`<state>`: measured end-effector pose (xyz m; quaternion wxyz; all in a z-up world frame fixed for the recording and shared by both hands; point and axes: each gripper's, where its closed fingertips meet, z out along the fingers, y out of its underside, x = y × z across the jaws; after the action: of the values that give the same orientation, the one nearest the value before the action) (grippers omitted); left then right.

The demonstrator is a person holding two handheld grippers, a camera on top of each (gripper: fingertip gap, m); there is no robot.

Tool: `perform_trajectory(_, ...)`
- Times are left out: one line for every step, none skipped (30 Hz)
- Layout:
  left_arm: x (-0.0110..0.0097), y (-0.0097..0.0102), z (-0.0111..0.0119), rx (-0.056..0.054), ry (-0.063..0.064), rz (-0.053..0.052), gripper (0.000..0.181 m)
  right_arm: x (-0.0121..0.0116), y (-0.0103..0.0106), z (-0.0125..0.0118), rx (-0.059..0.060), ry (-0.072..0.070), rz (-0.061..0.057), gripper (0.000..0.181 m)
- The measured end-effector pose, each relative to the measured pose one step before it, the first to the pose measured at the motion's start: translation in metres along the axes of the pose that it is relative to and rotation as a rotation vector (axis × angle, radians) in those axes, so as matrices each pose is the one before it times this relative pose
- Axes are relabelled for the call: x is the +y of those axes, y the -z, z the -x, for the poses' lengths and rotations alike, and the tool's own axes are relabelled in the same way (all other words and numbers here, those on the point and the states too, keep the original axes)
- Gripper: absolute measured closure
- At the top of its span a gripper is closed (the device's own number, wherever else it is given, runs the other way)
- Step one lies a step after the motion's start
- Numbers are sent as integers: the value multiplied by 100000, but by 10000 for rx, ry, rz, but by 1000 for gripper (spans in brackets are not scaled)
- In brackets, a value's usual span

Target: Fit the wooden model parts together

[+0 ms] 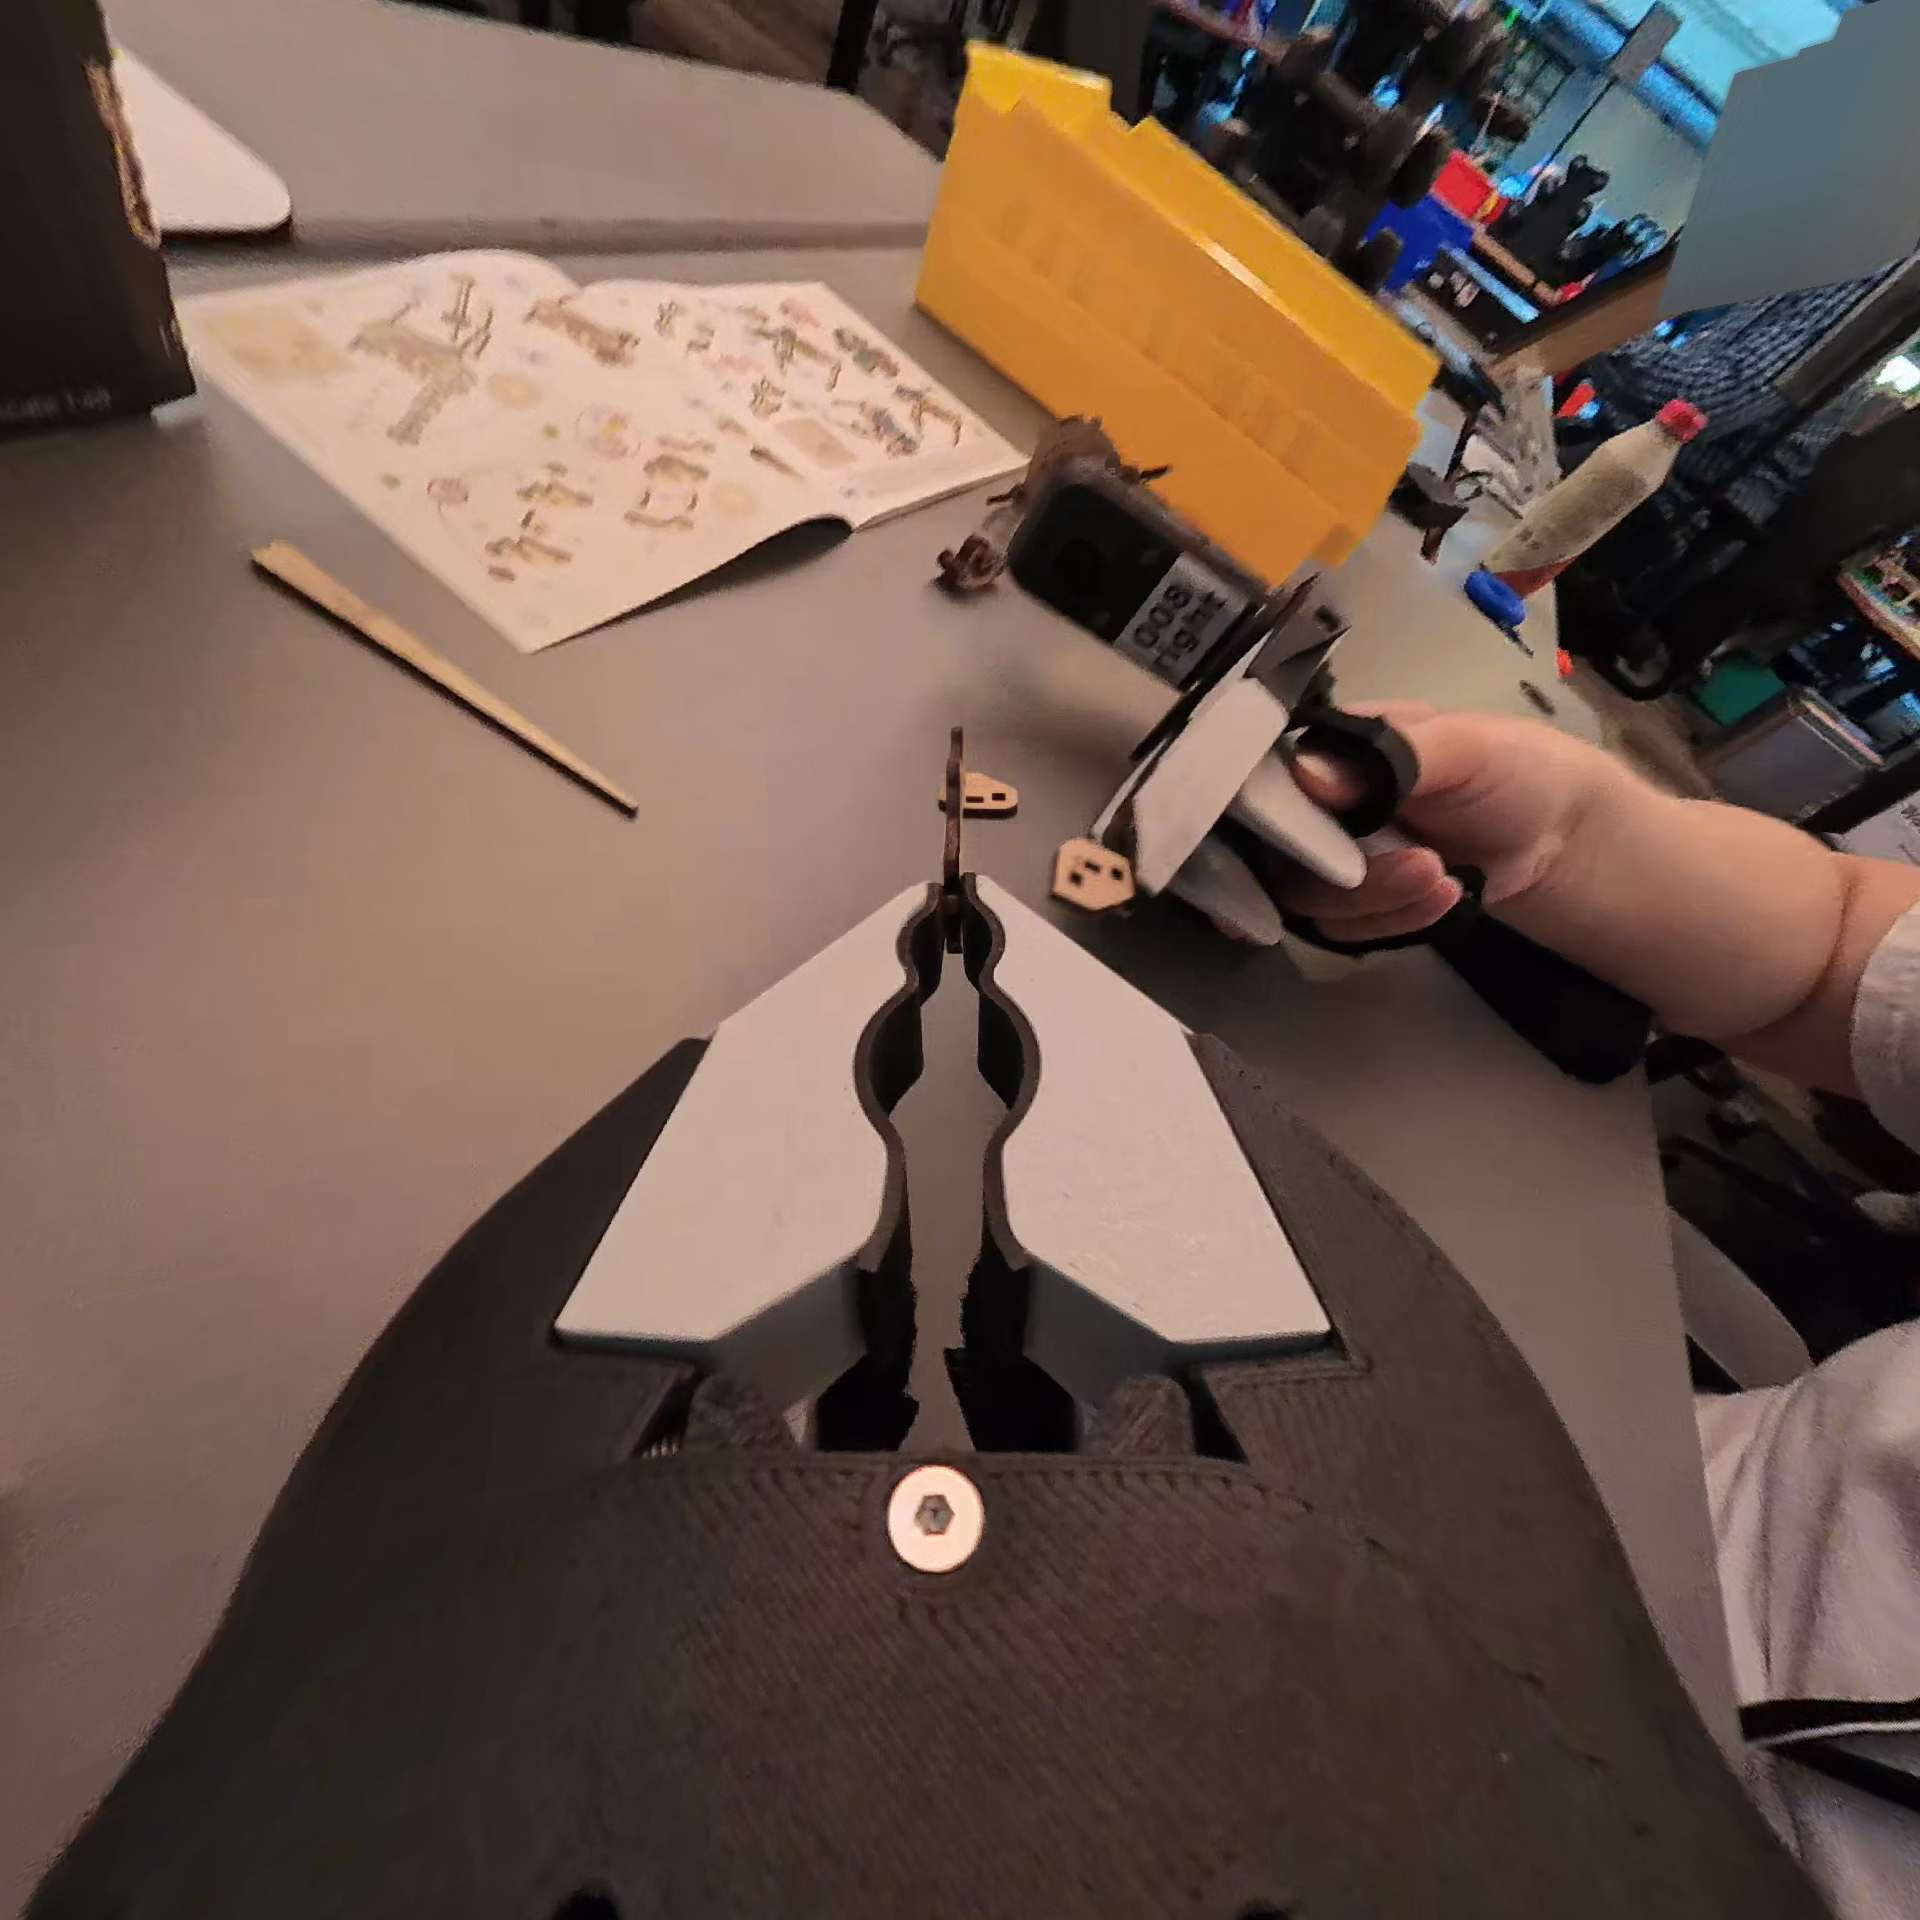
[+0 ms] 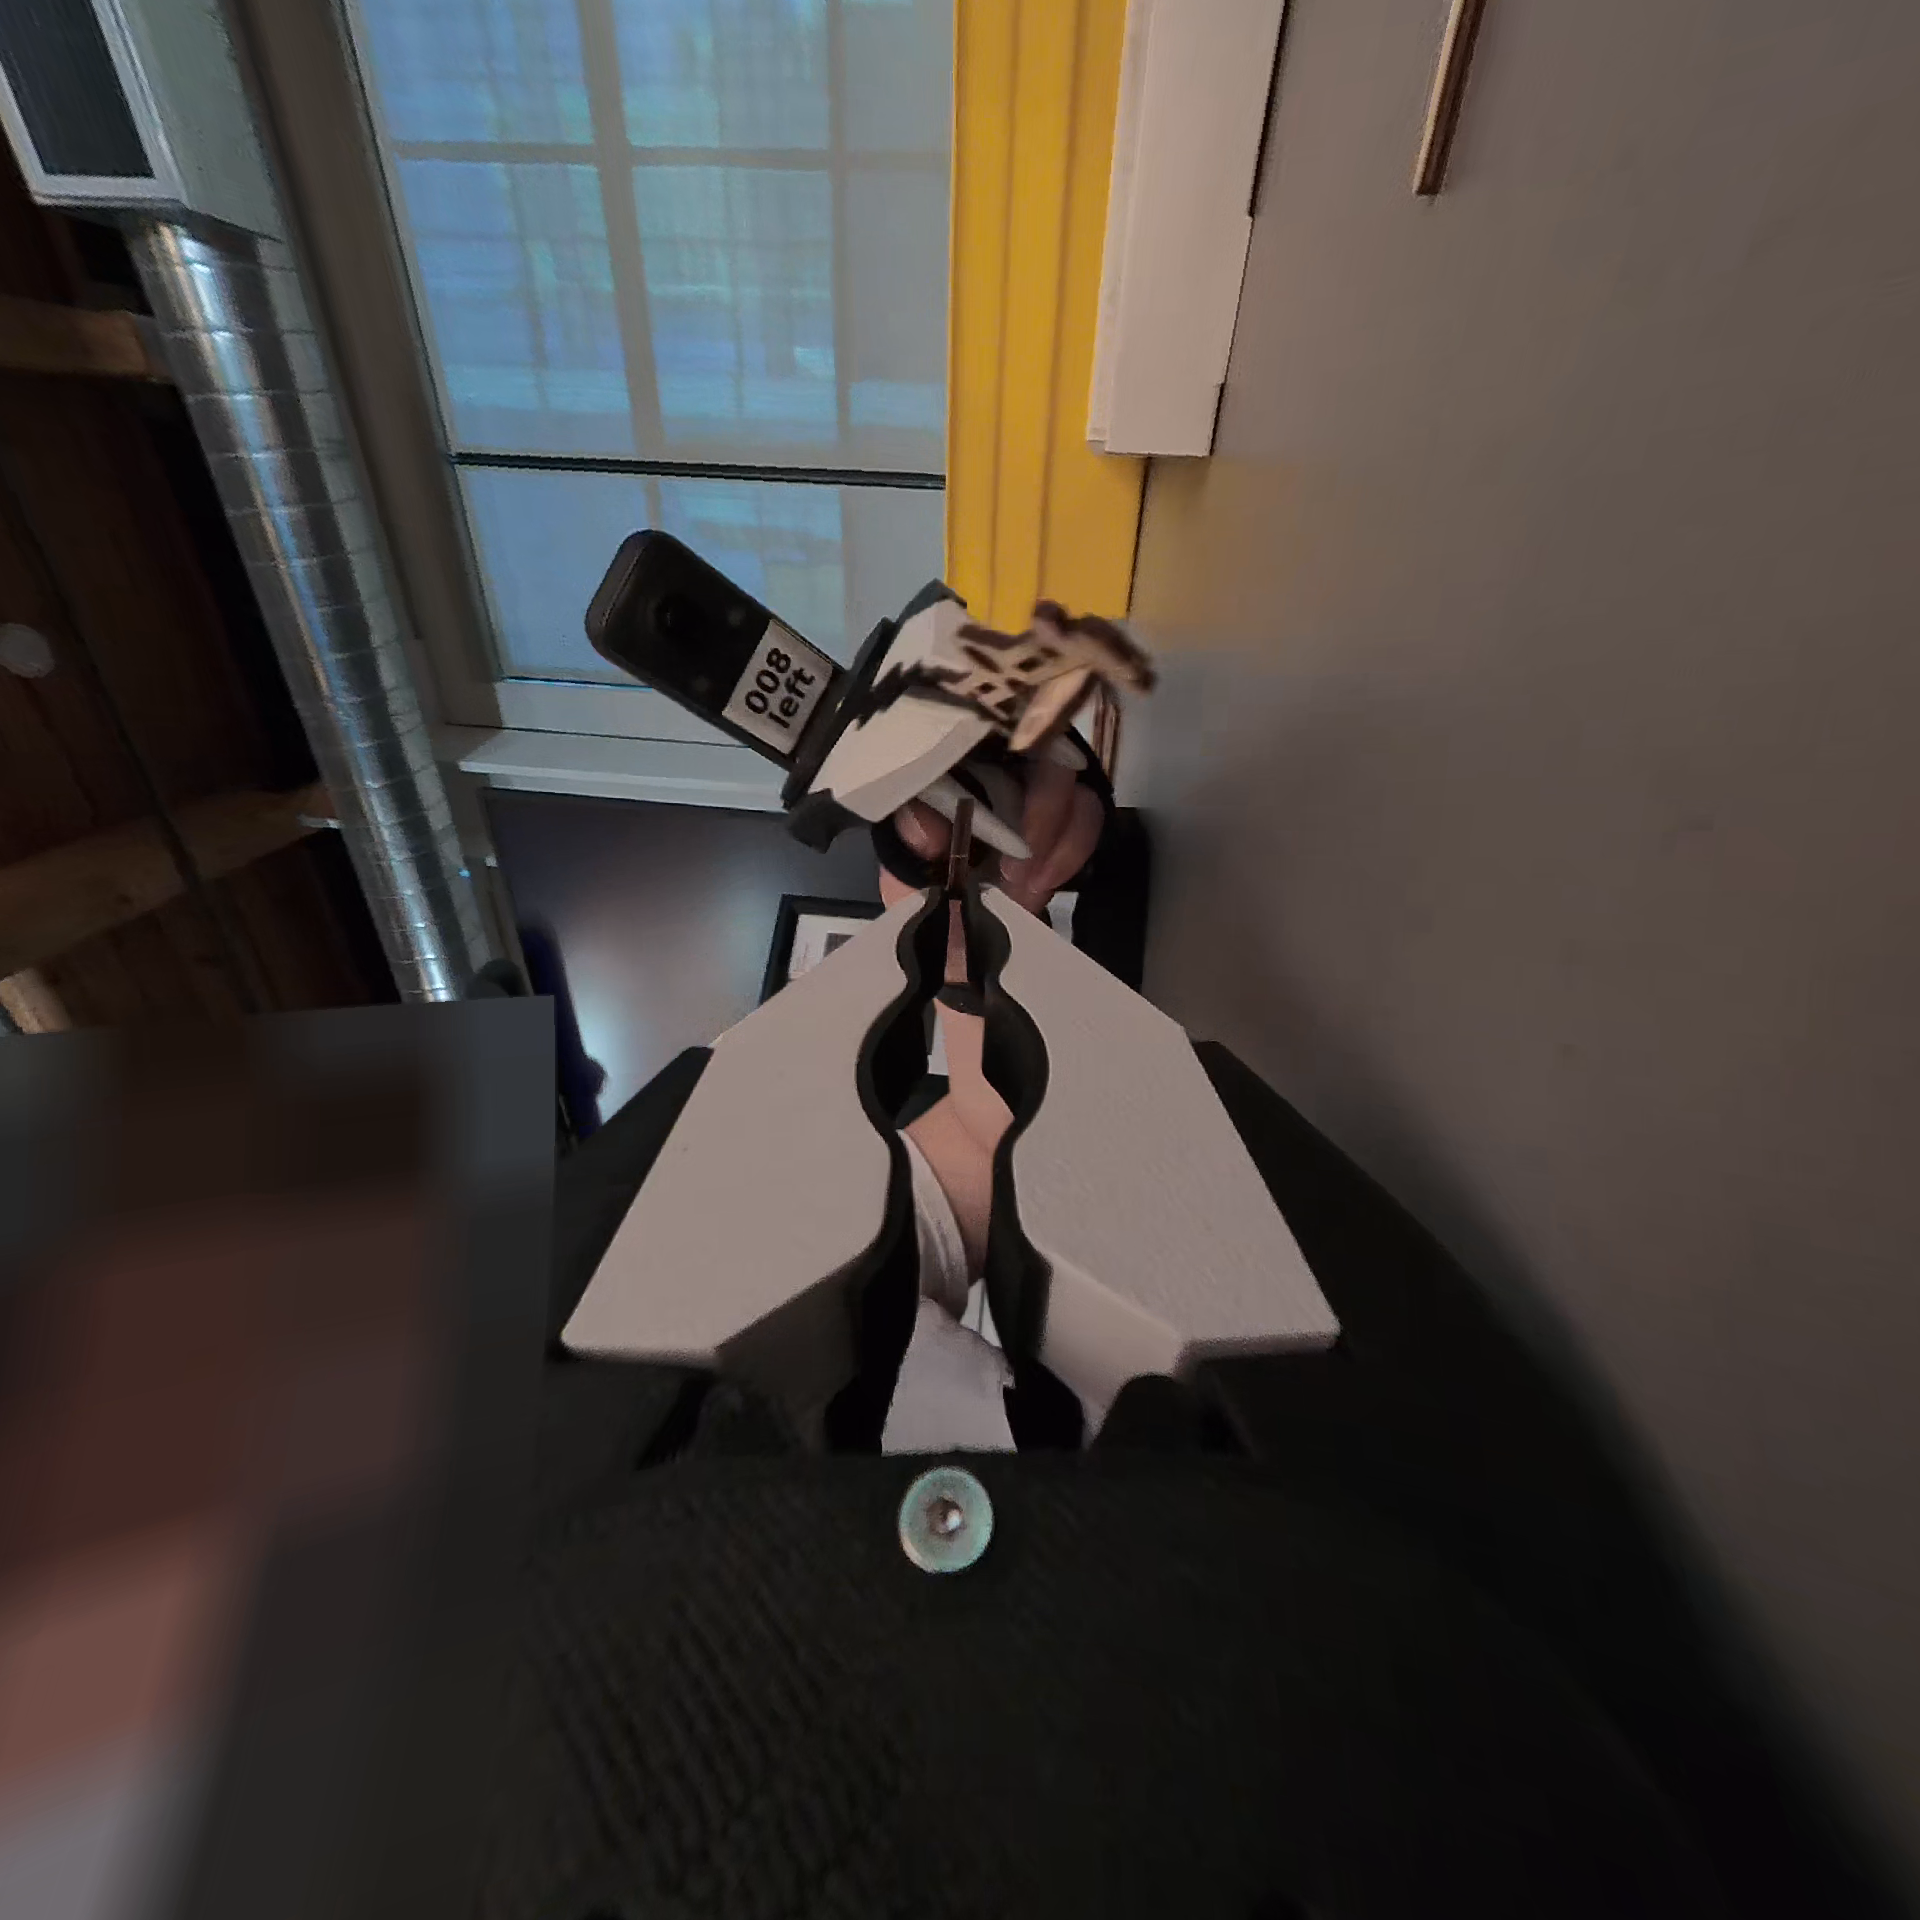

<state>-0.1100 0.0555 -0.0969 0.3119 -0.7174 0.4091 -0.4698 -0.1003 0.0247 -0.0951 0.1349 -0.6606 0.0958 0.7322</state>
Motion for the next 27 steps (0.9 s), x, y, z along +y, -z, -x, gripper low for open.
perform_trajectory(507,-71,263,-79,-25,308,181,-128,139,-24,142,157,-23,179)
perform_trajectory(775,-154,128,-6,-43,490,181,-144,159,-58,163,189,-25,179)
perform_trajectory(667,-188,287,-138,-68,424,181,-154,165,-64,163,188,-14,179)
perform_trajectory(447,-207,197,-150,-195,269,181,-141,167,-116,181,179,-12,179)
perform_trajectory(333,-191,-147,3,-331,227,181,-139,162,-159,186,165,-19,179)
perform_trajectory(153,-120,-57,-105,-349,125,181,-137,118,-89,113,122,-37,179)
perform_trajectory(89,-71,93,-204,-310,64,181,-84,75,39,-3,40,-15,179)
perform_trajectory(148,-87,-43,-105,-277,98,181,0,13,68,-68,-54,23,179)
perform_trajectory(293,-113,-14,-83,-196,197,181,26,-1,7,-63,-84,16,179)
perform_trajectory(290,-134,143,-153,-140,186,181,3,-13,-54,-24,-61,-5,179)
perform_trajectory(283,-138,134,-149,-163,173,179,30,-19,-82,-2,-37,18,179)
perform_trajectory(254,-110,129,-133,-150,162,178,54,-37,-50,-4,-24,39,179)
perform_trajectory(166,-92,195,-157,-90,98,177,36,-25,-43,5,-8,26,179)
perform_trajectory(110,-59,195,-132,-39,47,176,24,-8,-68,19,-1,23,179)
perform_trajectory(84,-47,45,-18,-15,41,175,-1,1,-61,21,-2,10,179)
perform_trajectory(49,-14,-27,50,29,25,174,-8,19,-72,28,3,3,179)
perform_trajectory(-34,26,82,-11,74,-24,173,-8,11,-86,49,19,17,179)
perform_trajectory(-58,64,103,-9,61,-39,172,-24,25,-99,65,51,0,179)
perform_trajectory(-12,106,73,12,40,-13,171,-41,20,-74,70,61,-2,179)
perform_trajectory(-40,147,166,-35,16,-21,171,-9,13,-44,53,68,10,179)
perform_trajectory(-61,153,49,20,-53,-43,172,-15,11,-16,39,55,6,179)
perform_trajectory(45,106,-47,78,-88,28,172,-3,3,-8,27,41,4,179)
perform_trajectory(133,63,62,-8,-39,90,171,6,-13,2,19,30,12,179)
perform_trajectory(12,55,17,-7,-41,18,170,22,-8,-3,18,26,16,179)
perform_trajectory(-72,41,-182,96,-65,-39,169,35,-15,-10,13,20,14,179)
perform_trajectory(-88,39,-153,60,-35,-25,168,29,-41,31,-21,3,9,179)
perform_trajectory(-112,35,-150,55,-58,-39,167,26,-31,51,-41,-18,14,179)
